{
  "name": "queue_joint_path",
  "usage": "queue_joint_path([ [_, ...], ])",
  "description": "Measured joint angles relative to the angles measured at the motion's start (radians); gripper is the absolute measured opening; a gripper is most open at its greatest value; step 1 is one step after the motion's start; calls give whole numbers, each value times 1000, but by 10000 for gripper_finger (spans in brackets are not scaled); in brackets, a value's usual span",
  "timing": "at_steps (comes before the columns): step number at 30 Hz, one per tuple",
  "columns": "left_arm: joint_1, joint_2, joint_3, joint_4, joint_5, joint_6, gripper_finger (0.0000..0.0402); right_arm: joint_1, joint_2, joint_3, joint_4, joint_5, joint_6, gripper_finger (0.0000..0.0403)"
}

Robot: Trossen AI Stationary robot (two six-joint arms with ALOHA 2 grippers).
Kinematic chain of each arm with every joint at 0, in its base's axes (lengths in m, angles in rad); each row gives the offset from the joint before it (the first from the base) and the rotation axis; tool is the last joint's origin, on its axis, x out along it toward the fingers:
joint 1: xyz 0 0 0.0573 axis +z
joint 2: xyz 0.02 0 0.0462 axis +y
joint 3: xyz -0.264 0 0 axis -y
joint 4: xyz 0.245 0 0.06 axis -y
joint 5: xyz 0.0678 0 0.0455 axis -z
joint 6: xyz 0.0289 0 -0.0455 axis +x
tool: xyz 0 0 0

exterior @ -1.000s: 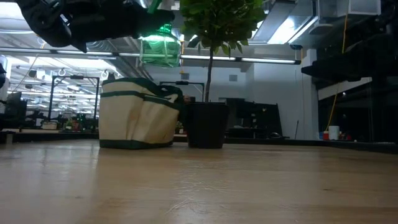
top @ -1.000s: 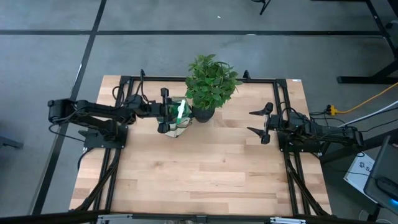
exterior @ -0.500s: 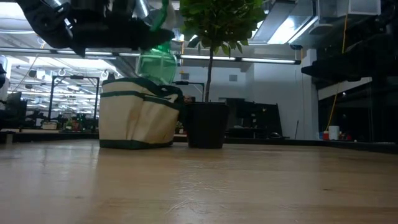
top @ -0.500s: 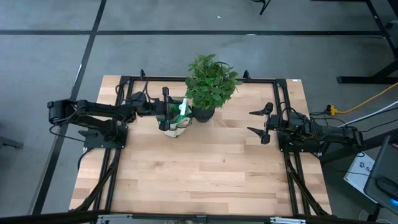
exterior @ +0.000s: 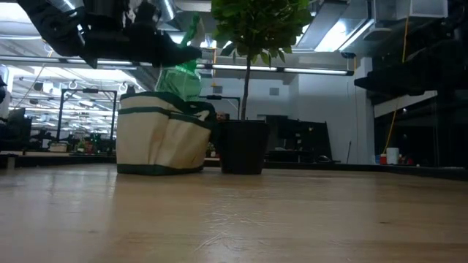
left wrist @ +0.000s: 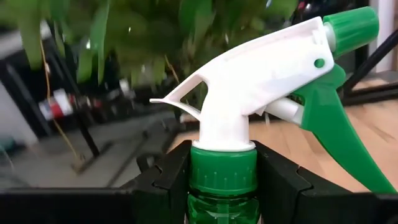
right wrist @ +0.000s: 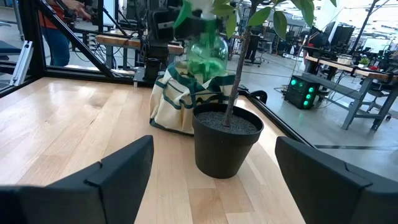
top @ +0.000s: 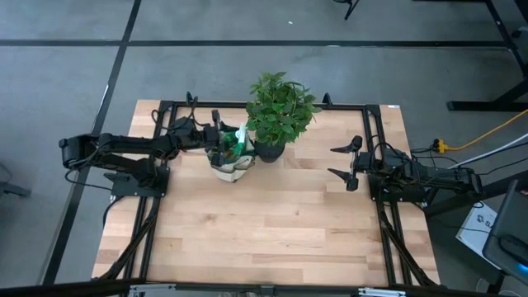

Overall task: Pick & Place Garden tools in Gardening bag
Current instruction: Put the green spray bottle into the white bag, then return to Home Position

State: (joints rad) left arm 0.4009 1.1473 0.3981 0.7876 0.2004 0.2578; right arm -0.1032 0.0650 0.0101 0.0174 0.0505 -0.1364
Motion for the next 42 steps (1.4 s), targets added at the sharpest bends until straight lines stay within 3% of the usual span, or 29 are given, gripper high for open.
queue_joint_path([
  [7,7,20,0,-174,1,-120,139,0,0,0,0,0,0,341],
  [21,1,29,0,-353,-2,-466,150,0,0,0,0,0,0,341],
  [34,1,29,5,-347,5,-464,157,0,0,0,0,0,0,341],
  [42,1,-29,7,-343,4,-430,203,0,0,0,0,0,0,341],
])
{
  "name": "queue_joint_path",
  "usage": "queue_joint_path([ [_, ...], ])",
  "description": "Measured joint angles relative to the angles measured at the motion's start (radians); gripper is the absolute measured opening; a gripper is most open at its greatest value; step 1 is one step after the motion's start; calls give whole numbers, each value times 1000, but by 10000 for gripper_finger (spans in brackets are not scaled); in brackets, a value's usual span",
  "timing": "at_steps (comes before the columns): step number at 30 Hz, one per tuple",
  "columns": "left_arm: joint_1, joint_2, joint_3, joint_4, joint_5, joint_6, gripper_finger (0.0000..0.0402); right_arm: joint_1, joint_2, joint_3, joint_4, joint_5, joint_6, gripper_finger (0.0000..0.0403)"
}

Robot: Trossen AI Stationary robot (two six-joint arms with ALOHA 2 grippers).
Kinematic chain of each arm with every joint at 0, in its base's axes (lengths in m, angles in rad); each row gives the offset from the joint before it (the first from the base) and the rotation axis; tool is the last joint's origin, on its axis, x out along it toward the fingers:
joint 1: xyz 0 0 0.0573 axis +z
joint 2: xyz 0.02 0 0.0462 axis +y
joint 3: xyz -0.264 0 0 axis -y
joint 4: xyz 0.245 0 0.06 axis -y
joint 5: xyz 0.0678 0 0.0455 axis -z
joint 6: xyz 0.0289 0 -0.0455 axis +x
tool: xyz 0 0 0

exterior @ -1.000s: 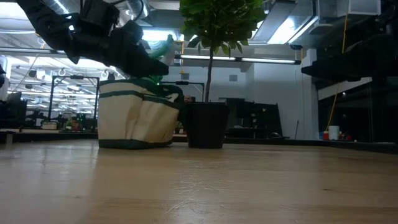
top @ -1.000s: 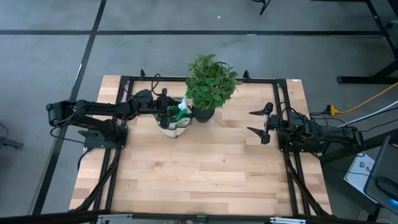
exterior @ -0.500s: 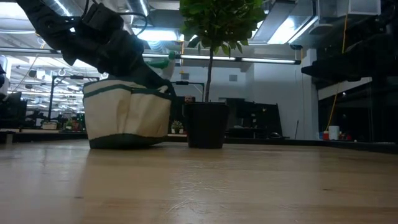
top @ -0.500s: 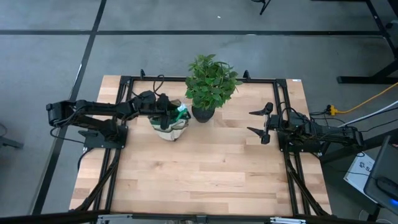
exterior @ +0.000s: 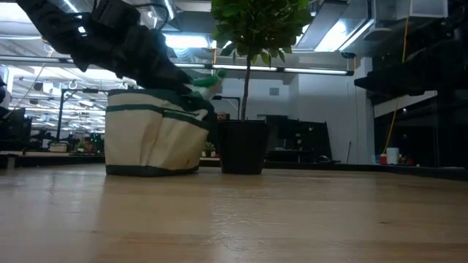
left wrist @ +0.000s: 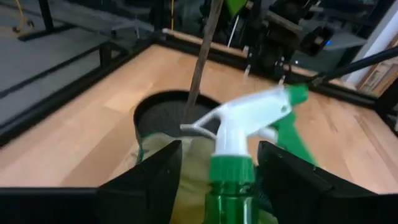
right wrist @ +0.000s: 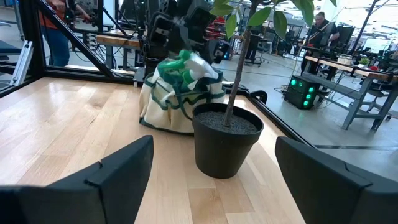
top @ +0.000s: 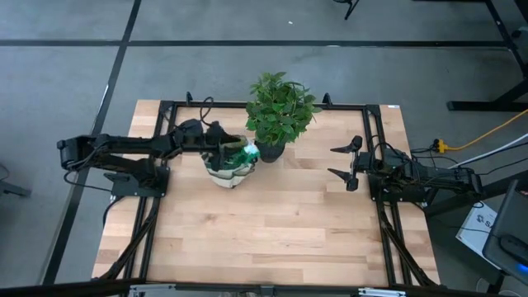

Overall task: Pick & Place Garden tools in Gardening bag
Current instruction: Return to Home Position

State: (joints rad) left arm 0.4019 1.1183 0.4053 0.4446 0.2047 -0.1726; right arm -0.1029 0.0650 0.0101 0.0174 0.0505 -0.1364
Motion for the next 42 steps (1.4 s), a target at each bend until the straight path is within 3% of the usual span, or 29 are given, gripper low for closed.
queue_joint_path([
  [7,0,-98,0,-15,0,60,245,0,0,0,0,0,0,341],
  [18,0,-285,2,-168,-5,127,248,0,0,0,0,0,0,341],
  [26,-2,-482,2,-335,-4,238,248,0,0,0,0,0,0,341],
  [42,0,-928,-161,-515,-3,219,249,0,0,0,0,0,0,341],
])
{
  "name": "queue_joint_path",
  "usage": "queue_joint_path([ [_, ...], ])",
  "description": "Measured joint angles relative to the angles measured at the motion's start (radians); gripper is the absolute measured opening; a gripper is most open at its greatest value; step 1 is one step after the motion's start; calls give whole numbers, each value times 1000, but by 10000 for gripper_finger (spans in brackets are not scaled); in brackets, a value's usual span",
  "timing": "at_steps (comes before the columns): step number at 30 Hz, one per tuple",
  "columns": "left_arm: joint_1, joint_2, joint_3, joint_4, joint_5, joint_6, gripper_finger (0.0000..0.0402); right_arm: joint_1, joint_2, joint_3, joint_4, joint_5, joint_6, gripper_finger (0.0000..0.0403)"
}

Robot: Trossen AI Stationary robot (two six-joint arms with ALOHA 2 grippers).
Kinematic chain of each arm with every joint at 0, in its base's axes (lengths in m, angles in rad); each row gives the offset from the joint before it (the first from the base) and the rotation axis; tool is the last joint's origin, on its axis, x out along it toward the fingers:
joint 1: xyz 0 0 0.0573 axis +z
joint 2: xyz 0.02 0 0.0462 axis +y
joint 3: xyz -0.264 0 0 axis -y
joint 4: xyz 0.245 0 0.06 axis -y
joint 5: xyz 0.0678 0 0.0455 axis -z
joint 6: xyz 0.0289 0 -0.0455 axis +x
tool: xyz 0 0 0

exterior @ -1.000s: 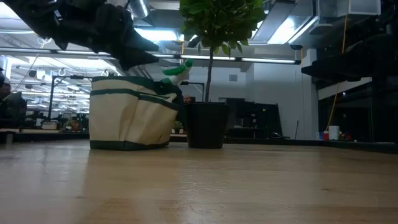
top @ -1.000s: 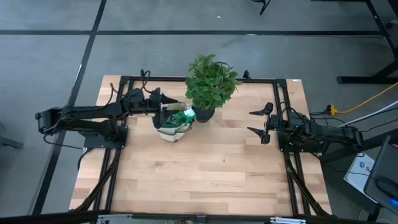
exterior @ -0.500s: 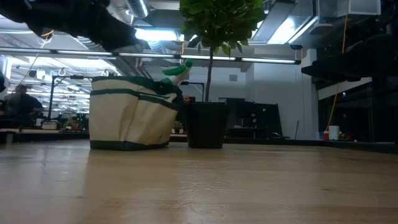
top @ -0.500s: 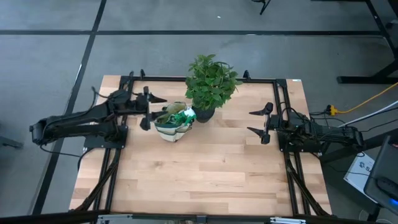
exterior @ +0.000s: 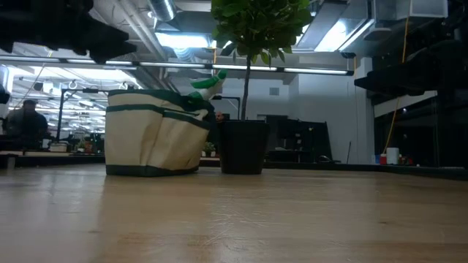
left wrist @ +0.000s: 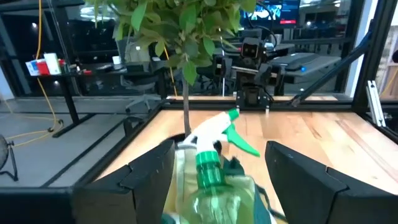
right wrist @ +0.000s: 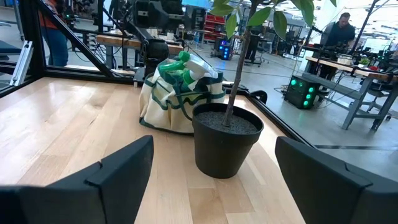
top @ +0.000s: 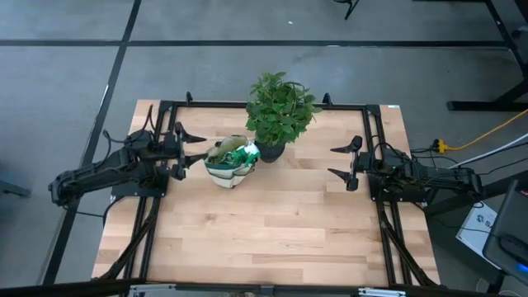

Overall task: Pick & Place Garden tools in Gardening bag
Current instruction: Return to Home Position

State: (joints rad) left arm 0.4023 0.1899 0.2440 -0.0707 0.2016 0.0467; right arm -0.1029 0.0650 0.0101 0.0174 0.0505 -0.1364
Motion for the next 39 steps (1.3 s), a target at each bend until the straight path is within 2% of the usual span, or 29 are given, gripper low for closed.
queue_joint_path([
  [10,0,-183,-25,-156,0,-6,249,0,0,0,0,0,0,341],
  [19,0,-189,-24,-216,-32,14,249,0,0,0,0,0,0,341],
  [26,0,-184,-24,-203,-73,-60,249,0,0,0,0,0,0,341],
  [34,-1,-184,-24,-170,-258,-77,249,0,0,0,0,0,0,341],
  [39,-1,-184,-24,-170,-318,-77,249,0,0,0,0,0,0,341],
])
